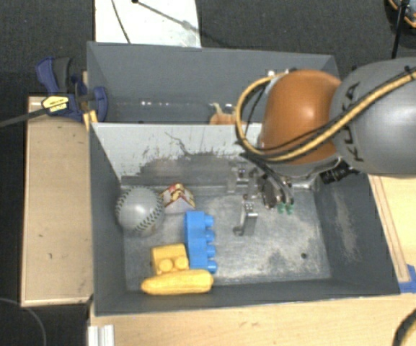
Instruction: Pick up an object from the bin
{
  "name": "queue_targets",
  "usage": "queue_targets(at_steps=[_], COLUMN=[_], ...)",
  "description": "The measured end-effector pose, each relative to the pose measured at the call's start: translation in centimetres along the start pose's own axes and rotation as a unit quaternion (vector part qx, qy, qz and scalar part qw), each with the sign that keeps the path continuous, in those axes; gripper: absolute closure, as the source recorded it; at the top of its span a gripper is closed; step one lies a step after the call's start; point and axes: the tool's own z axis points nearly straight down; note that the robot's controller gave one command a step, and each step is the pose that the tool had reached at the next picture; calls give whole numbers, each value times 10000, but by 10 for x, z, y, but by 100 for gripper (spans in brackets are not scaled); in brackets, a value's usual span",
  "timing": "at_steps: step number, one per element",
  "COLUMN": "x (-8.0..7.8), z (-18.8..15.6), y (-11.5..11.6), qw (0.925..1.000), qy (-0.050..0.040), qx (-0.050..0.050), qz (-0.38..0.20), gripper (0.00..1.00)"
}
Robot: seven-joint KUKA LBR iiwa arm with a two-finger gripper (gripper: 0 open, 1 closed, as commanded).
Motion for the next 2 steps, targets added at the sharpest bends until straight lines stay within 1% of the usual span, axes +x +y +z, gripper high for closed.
queue_targets(at_steps=[1,2], x=[-2,13], z=[-4,24], y=[0,47], qw=[10000,9962], qy=[-40,-50], qx=[-2,9], qz=[10,-872], gripper=[0,0])
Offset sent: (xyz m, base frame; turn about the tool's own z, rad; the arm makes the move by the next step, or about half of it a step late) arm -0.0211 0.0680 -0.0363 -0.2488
